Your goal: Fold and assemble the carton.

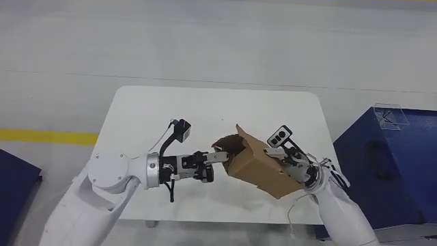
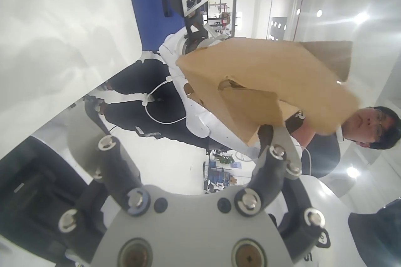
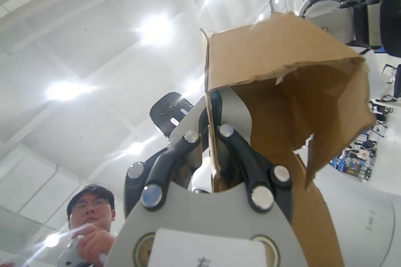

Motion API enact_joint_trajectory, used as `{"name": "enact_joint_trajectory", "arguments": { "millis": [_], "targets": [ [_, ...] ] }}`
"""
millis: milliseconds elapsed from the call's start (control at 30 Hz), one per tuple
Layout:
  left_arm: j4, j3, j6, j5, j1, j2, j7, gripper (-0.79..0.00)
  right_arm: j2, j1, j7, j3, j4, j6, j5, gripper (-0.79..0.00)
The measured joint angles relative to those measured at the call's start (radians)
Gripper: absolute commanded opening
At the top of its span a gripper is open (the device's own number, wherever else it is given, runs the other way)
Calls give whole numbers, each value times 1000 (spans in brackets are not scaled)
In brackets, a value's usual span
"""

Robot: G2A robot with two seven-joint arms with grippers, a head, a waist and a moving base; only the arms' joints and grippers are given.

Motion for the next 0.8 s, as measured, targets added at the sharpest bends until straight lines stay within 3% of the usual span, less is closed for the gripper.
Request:
{"name": "enact_joint_trajectory", "arguments": {
  "millis": [267,533,800],
  "targets": [
    [-20,-60,15,-34,21,8,36,0,3,2,41,-10,2,48,-20,-785],
    [16,-19,64,22,4,7,57,0,10,0,127,-10,-2,140,2,-785],
    [0,-33,18,-11,16,9,42,0,10,-4,79,36,10,76,46,-785]
  ]
}}
